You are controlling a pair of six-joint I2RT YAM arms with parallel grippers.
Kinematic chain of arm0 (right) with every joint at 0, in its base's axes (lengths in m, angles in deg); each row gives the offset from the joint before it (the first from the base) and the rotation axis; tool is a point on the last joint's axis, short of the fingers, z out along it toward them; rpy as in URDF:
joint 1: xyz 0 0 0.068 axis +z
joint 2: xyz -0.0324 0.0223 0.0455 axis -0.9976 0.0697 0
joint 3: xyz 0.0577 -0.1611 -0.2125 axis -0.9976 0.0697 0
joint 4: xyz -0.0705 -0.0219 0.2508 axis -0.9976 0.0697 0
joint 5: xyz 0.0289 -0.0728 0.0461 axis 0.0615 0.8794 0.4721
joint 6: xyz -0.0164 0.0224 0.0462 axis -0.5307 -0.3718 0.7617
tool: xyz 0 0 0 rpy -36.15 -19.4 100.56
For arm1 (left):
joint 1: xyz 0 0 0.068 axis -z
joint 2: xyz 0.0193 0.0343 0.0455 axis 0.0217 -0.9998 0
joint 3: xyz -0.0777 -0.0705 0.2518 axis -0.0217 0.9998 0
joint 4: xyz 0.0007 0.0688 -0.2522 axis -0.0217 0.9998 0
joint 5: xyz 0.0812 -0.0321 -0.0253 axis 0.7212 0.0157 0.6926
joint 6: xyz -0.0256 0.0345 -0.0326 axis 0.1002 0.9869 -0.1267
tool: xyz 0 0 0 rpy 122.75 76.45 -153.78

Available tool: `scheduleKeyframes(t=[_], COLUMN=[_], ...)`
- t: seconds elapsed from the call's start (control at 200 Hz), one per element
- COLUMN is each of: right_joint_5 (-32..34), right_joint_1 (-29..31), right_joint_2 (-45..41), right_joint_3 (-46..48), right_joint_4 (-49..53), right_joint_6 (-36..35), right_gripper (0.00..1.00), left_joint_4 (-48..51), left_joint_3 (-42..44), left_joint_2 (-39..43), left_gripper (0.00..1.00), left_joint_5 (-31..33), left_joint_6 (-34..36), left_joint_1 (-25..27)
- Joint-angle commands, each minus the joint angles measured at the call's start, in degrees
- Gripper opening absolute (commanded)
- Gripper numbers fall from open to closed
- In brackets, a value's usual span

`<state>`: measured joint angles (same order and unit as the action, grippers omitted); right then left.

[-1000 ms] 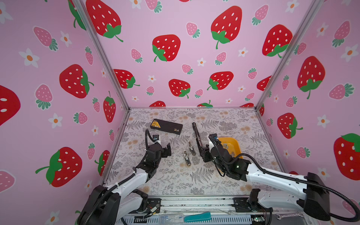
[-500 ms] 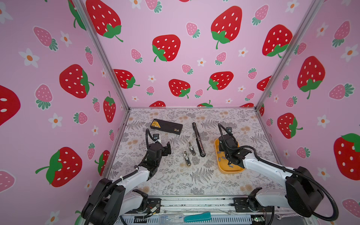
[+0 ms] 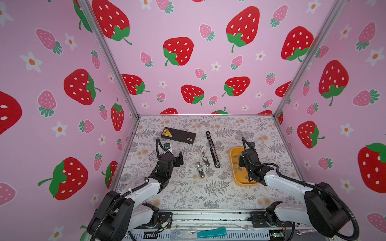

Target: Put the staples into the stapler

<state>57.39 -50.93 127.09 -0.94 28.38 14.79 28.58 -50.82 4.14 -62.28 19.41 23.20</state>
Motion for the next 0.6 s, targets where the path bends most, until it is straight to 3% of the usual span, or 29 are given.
scheduleKeyframes(t=[0.0,0.595], right_joint_5=[-2.57,-1.96], right_joint_1=[-0.45,-1.22], right_joint_2=[2.84,13.16], right_joint_3=[-1.96,-5.23], right_joint_4=[-0.71,1.43], right_joint_6=[-2.27,-5.07], right_gripper=[0.28,0.30], left_joint_4=[-0.28,0.52], left_joint_3=[-1.24,-1.96], left_joint_2=[-0.59,-1.14], left_gripper=[0.96,0.96], left_joint_5=[1.56,1.36], left_joint_6=[-0.62,-0.72], left_joint_1=[-0.29,-0.29])
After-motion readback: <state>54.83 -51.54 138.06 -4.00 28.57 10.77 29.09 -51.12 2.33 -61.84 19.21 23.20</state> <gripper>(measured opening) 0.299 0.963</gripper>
